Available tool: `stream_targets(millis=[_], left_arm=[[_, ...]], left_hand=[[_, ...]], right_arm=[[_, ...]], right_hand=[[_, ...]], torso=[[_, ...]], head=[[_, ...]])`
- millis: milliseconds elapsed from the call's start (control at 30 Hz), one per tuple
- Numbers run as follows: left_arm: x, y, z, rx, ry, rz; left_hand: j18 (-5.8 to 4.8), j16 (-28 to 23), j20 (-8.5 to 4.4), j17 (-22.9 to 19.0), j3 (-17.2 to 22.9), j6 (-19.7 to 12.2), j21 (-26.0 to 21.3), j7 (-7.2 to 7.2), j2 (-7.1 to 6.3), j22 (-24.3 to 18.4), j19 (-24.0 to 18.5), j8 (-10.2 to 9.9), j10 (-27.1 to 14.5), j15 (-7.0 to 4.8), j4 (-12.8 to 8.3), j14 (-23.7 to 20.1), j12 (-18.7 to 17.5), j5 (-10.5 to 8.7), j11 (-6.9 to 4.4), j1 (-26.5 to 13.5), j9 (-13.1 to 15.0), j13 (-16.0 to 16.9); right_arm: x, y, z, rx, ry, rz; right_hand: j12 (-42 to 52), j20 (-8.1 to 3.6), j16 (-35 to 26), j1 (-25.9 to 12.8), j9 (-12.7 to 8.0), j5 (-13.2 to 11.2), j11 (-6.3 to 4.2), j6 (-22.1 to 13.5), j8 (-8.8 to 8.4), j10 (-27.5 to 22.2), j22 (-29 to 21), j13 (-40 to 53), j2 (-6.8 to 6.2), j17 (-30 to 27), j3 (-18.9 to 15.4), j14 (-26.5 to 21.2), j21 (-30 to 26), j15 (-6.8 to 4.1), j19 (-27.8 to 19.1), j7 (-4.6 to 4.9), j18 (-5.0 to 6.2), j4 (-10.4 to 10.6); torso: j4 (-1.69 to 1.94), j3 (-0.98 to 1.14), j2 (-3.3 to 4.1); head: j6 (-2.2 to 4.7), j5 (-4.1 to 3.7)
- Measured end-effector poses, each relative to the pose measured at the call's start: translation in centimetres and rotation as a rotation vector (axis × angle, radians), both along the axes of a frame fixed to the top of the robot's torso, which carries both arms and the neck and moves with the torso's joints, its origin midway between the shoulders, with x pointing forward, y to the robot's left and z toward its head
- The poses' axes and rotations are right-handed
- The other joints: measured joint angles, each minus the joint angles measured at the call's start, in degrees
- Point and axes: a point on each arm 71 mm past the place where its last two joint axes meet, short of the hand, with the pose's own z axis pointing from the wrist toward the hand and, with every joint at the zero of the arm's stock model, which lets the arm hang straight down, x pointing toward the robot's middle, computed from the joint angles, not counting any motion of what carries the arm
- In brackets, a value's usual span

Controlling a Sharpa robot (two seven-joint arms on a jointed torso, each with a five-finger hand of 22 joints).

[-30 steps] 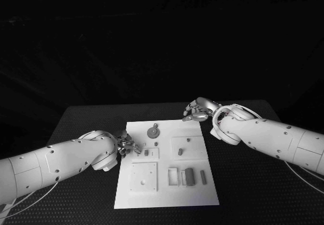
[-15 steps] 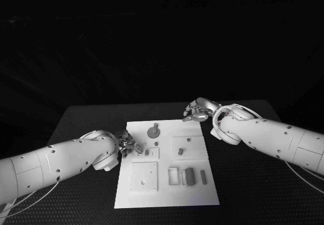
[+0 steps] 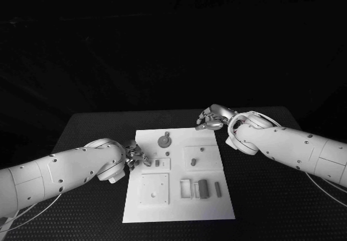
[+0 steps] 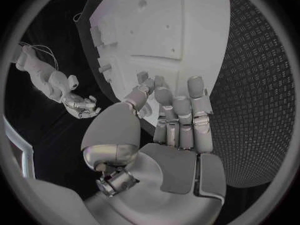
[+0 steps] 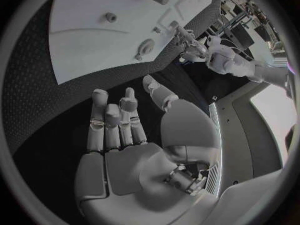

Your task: Assemble the parts on the task board

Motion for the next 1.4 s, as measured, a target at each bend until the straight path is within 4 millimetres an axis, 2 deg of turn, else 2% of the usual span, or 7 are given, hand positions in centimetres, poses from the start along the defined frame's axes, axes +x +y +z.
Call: stream_targets(millis=[233,433,1400], left_arm=[[0.11,0.22,0.01,0.016,0.03,0.005],[0.19,0.12,0.02,0.023,0.034,0.009],[0.28,0.02,0.03,0.048,0.0,0.019]], left_hand=[[0.0,0.0,-0.19,0.0,0.08,0.72,0.21,-0.71,0.3,-0.01,0.39,0.0,0.31,-0.13,0.09,0.35,0.23,0.57,-0.31,-0.3,-0.01,-0.17],[0.0,0.0,-0.22,-0.05,0.08,0.73,0.21,-0.72,0.8,-0.01,0.53,0.0,0.51,-0.13,0.1,0.52,0.22,0.81,-0.51,-0.8,-0.01,-0.23],[-0.01,0.22,-0.39,-0.09,0.17,1.33,0.65,-0.94,1.04,0.02,1.0,-0.01,0.91,-0.18,0.02,1.17,0.44,2.12,-0.91,-1.06,-0.04,-0.57]], right_arm=[[0.0,0.0,-0.01,0.0,0.001,0.0],[0.0,0.02,-0.01,0.0,0.001,0.001],[-0.01,-0.04,0.0,-0.001,0.001,0.0]], right_hand=[[0.0,0.0,0.0,0.0,0.0,0.0,0.0,0.02,0.0,0.0,-0.05,-0.05,0.0,0.0,0.0,0.0,0.0,0.01,0.0,-0.02,0.0,0.0],[0.0,0.0,0.0,0.0,0.0,0.0,0.0,0.03,0.0,0.0,-0.05,-0.04,0.0,0.0,0.0,-0.05,0.0,0.07,0.0,-0.05,-0.01,0.0],[0.0,0.0,0.0,0.0,0.04,0.0,0.0,-0.06,0.0,0.0,-0.04,-0.08,0.0,-0.04,0.0,-0.08,0.0,0.13,0.0,0.09,0.0,0.0]], torso=[[-0.01,-0.02,0.0],[-0.01,-0.03,0.01],[0.02,-0.05,0.01]], head=[[-0.06,0.04],[-0.07,0.05],[-0.04,0.01]])
